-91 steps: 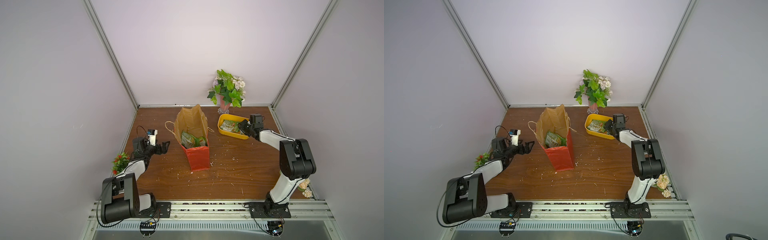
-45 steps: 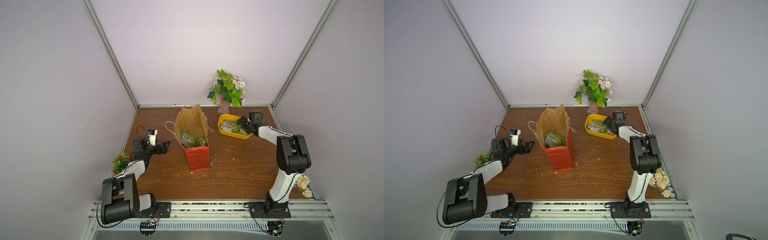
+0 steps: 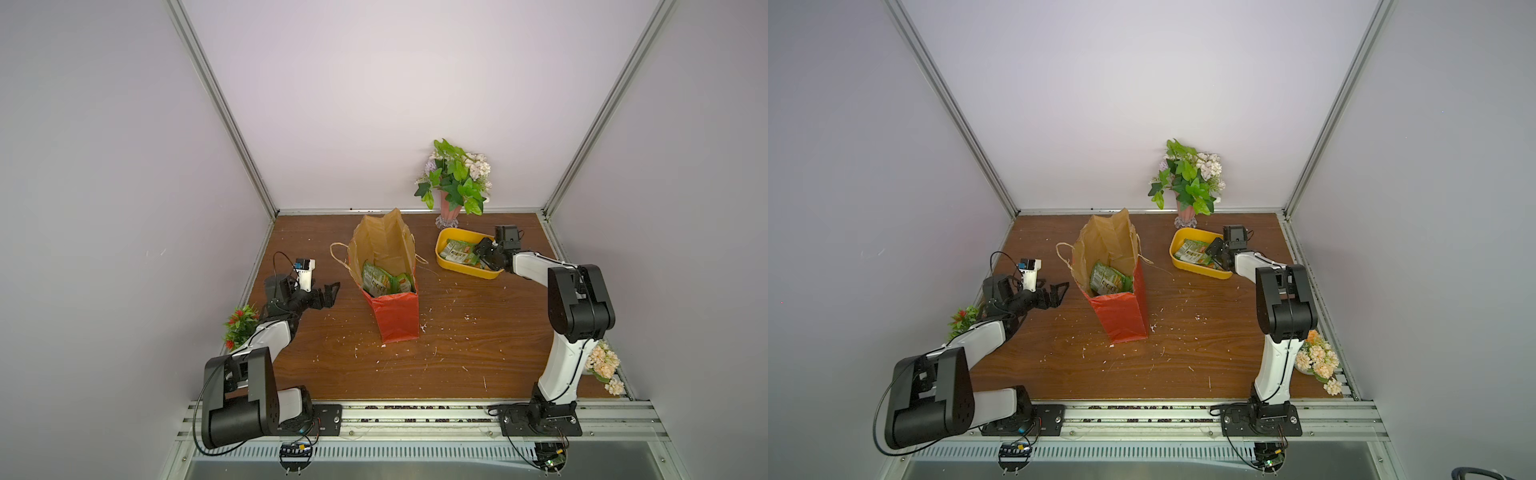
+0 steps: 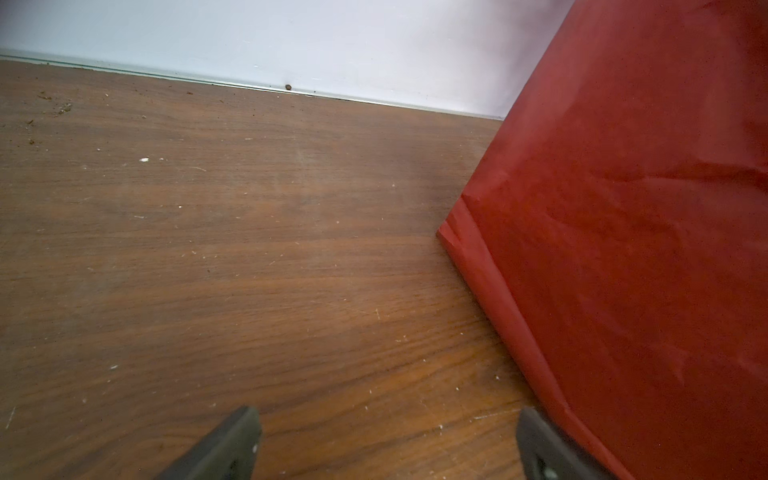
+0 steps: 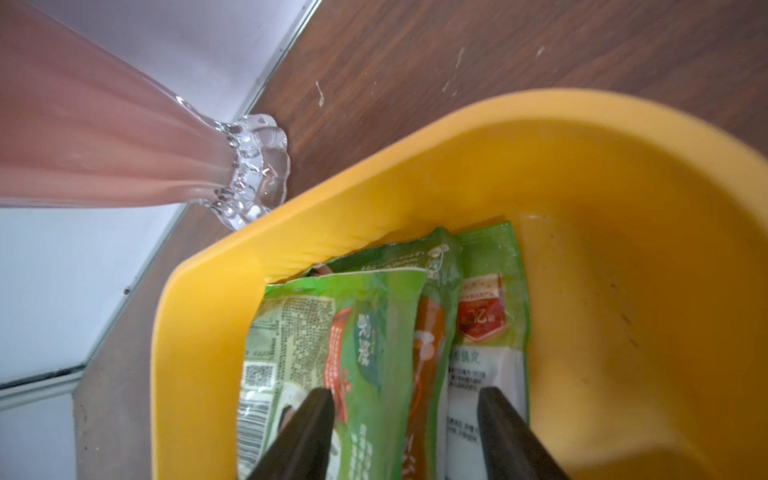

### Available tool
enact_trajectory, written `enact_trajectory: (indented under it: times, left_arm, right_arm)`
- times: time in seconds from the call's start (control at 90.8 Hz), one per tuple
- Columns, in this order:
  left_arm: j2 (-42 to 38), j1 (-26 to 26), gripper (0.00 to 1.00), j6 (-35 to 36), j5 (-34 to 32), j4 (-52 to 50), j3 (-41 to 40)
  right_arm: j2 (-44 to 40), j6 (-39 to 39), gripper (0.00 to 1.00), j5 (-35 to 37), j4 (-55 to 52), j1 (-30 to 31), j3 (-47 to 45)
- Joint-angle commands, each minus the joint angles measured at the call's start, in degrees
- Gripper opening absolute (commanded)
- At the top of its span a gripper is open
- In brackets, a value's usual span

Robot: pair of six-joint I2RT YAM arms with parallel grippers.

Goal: Place the condiment packets inside the bag
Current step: Pick up the condiment packet from the storage box.

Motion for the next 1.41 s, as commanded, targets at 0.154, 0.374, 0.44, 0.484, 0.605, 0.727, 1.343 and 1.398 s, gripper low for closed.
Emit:
enact_trajectory:
  times: [0.154, 0.374, 0.44, 0.484, 0.605, 0.727, 1.343, 1.398]
  left_arm:
    - [-0.5, 0.6, 0.99, 0.7, 1.1, 0.7, -0.5]
    - [-0.3, 0.6, 0.99, 0.7, 1.3, 0.8, -0.5]
    - [-0.3, 0.6, 0.99, 0.7, 1.3, 0.7, -0.5]
    - [-0.3, 0.6, 0.99, 0.7, 1.2, 0.7, -0.5]
    - [-0.5, 0.6, 0.99, 0.8, 1.3, 0.8, -0.6]
    - [-0.4, 0.6, 0.99, 0.8, 1.3, 0.9, -0.7]
    - [-0.8, 0.6, 0.99, 0.8, 1.2, 1.0, -0.7]
    - [-0.8, 0.6, 0.99, 0.8, 1.2, 1.0, -0.8]
  right_arm:
    - [0.2, -2.3, 0.51, 1.0, -0.9, -0.1, 3.8]
    - [-2.4, -4.5, 0.66, 3.8, -3.9, 0.0, 4.2]
    - [-2.3, -4.5, 0.66, 3.4, -3.9, -0.1, 4.3]
    - [-2.1, -4.3, 0.65, 2.8, -3.9, -0.1, 4.6]
    - [-1.4, -4.0, 0.62, 1.6, -3.0, -0.1, 4.6]
    - [-1.6, -4.9, 0.56, 2.1, -2.7, 0.6, 4.7]
    - [0.7, -4.7, 0.18, 0.5, -1.3, 1.0, 6.1]
    - [1.1, -4.3, 0.17, -0.1, -0.8, 1.0, 6.1]
